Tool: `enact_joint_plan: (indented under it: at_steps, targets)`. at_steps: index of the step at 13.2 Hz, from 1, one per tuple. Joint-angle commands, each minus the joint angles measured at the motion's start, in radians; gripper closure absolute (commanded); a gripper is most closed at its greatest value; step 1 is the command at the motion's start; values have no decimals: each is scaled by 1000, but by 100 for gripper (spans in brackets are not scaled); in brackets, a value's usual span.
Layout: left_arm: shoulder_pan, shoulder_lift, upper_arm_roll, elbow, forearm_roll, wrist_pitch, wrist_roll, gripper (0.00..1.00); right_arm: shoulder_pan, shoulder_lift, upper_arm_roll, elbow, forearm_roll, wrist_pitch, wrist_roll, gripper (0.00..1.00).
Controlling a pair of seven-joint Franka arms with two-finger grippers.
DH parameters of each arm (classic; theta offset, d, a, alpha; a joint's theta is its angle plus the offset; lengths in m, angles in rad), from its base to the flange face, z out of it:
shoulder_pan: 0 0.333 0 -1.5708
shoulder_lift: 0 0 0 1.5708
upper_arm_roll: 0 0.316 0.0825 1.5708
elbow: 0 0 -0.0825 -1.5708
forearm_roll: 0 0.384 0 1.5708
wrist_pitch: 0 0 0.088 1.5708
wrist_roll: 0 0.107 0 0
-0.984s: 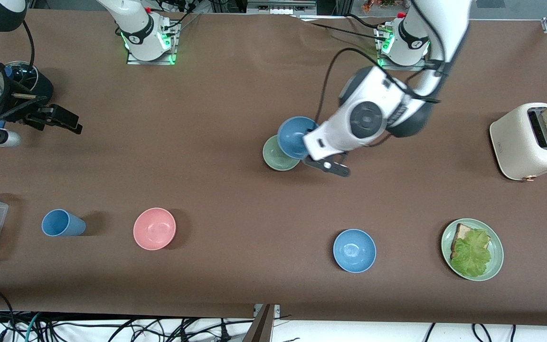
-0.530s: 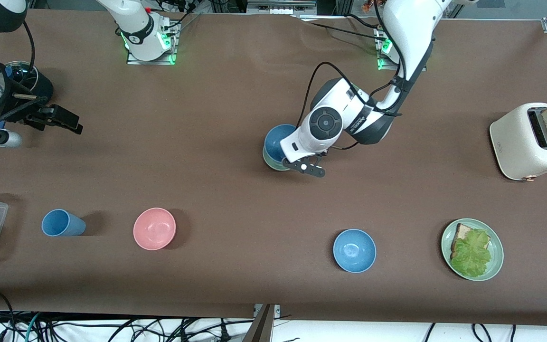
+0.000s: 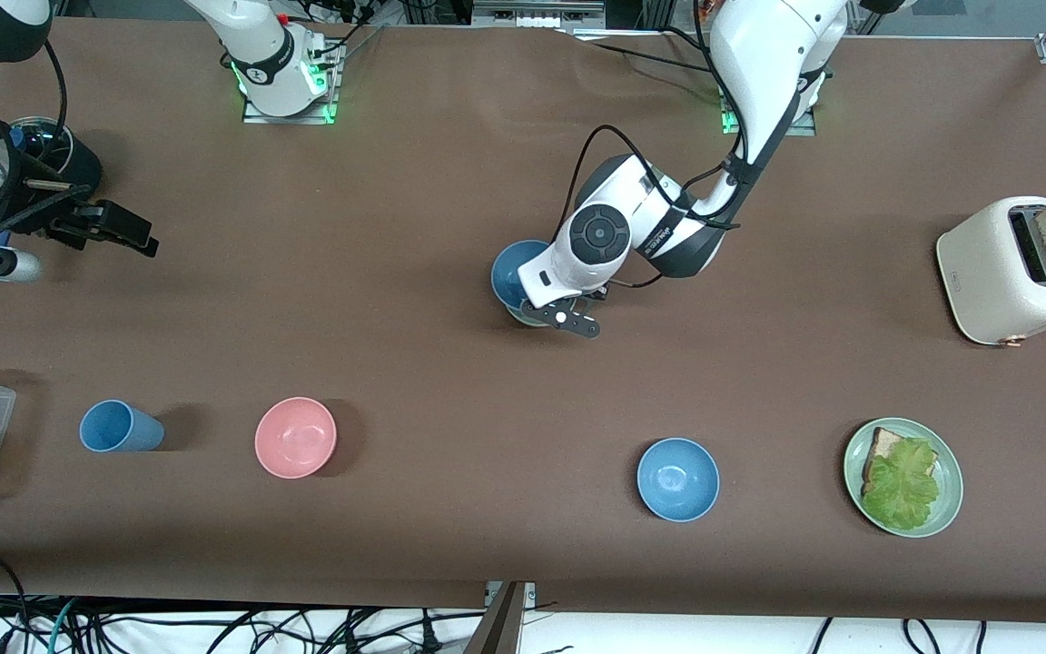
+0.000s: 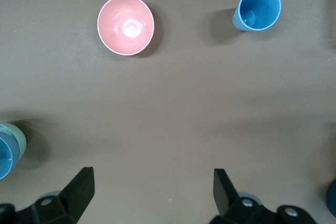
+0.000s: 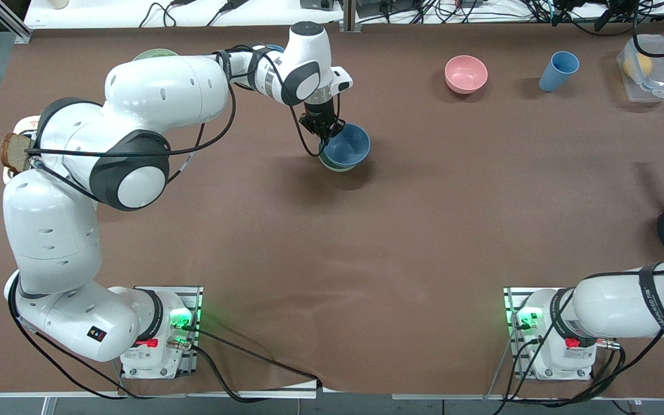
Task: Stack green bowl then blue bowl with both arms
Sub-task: 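Lower the blue bowl into the green bowl and open the left gripper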
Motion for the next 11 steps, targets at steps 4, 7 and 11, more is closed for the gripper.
enact_joint_plan:
  at_steps: [4,7,11]
  targets:
    - [1,13,9,27,26,-8,-6,0,-1,8,4,25,-6,-20,13,0]
    - [15,-7,18,28,26,-26,-2,0,-3,8,2,25,-6,-20,13,0]
    - [112,-121,17,34,26,-141,17,0,-4,8,2,25,-6,-18,13,0]
